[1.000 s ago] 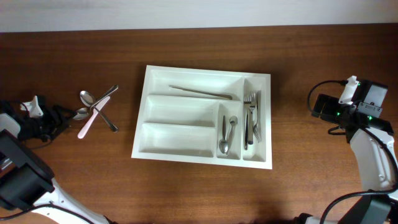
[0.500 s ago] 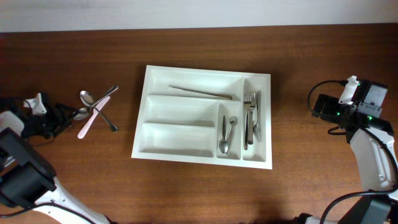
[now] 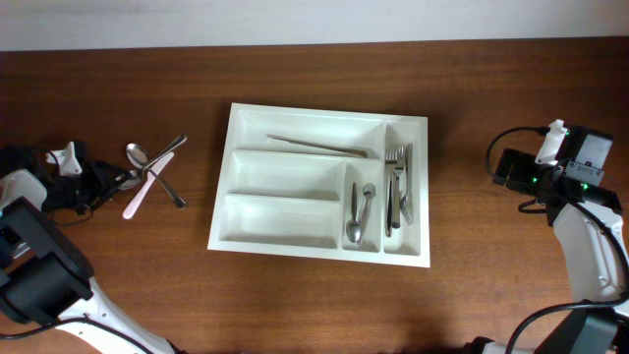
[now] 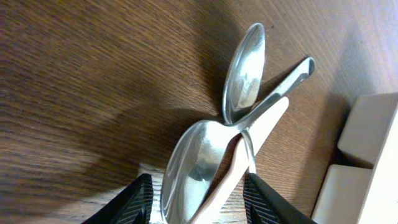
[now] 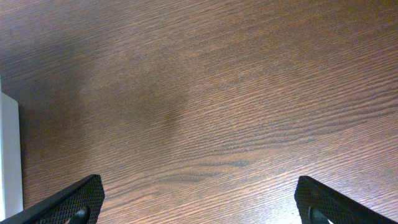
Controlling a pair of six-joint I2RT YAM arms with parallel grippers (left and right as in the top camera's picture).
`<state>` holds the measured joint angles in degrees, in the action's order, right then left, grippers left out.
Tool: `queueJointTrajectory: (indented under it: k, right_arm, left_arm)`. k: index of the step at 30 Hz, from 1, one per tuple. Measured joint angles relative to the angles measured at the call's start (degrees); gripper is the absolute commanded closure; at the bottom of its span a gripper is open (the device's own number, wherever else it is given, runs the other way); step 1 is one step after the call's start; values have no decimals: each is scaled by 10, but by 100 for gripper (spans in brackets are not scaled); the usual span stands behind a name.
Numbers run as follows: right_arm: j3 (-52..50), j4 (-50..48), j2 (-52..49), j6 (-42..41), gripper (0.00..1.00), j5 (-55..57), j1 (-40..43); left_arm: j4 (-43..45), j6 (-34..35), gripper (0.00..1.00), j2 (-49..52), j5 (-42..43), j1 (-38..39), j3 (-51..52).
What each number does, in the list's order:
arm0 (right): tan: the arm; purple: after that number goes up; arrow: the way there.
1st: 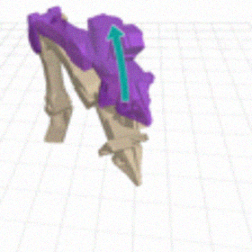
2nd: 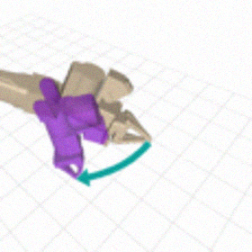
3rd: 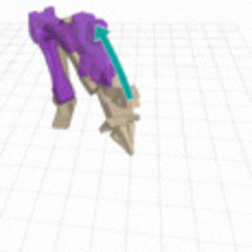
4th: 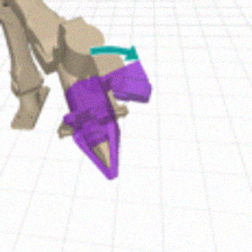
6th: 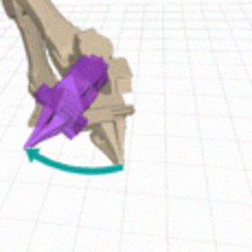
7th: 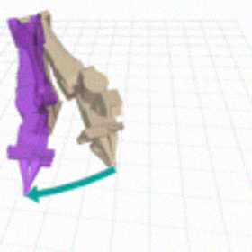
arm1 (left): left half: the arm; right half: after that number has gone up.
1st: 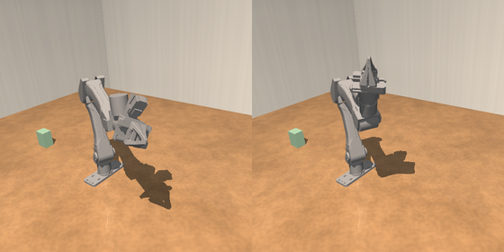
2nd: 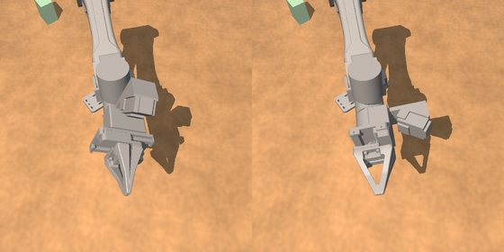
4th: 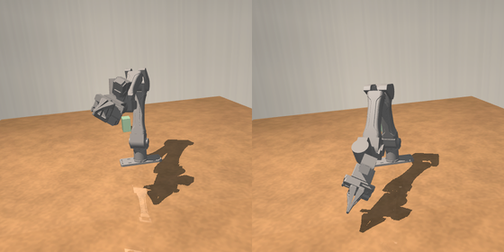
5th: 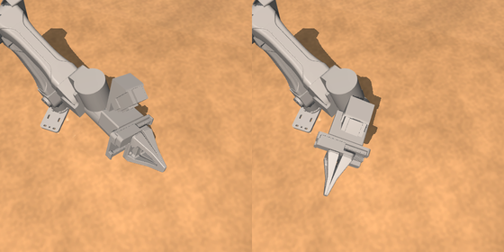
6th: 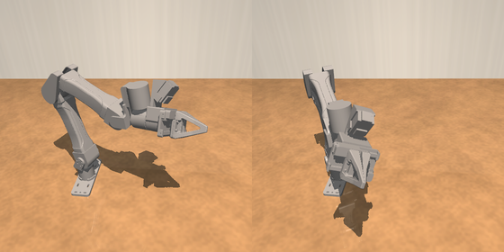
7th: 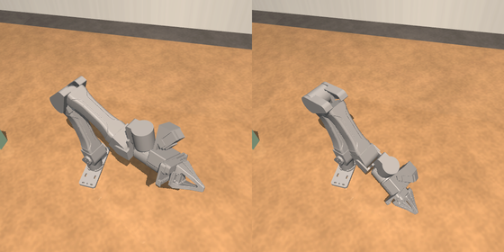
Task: Pack container
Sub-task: 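Lower the left gripper toward the crossed spoons and knife, then close the left gripper on the upper metal spoon's handle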
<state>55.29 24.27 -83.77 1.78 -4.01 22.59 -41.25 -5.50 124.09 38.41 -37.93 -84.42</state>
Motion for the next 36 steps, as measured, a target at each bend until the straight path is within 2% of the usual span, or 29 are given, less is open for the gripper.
queueJointTrajectory:
  k: [2,8,13,20,31,33,36]
  right_arm:
    - [0,0,0,0,1,0,0]
    - [0,0,0,0,1,0,0]
    - [0,0,0,0,1,0,0]
    - [0,0,0,0,1,0,0]
    - [0,0,0,0,1,0,0]
    - [0,0,0,0,1,0,0]
    - [0,0,0,0,1,0,0]
  left_arm:
    - [0,0,53,0,-5,0,0]
    - [2,5,69,0,-10,0,0]
    - [4,6,73,0,-12,0,0]
    - [10,6,89,0,-12,0,0]
    - [17,6,88,0,-12,0,0]
    - [17,5,80,0,-12,0,0]
    - [13,6,78,0,-12,0,0]
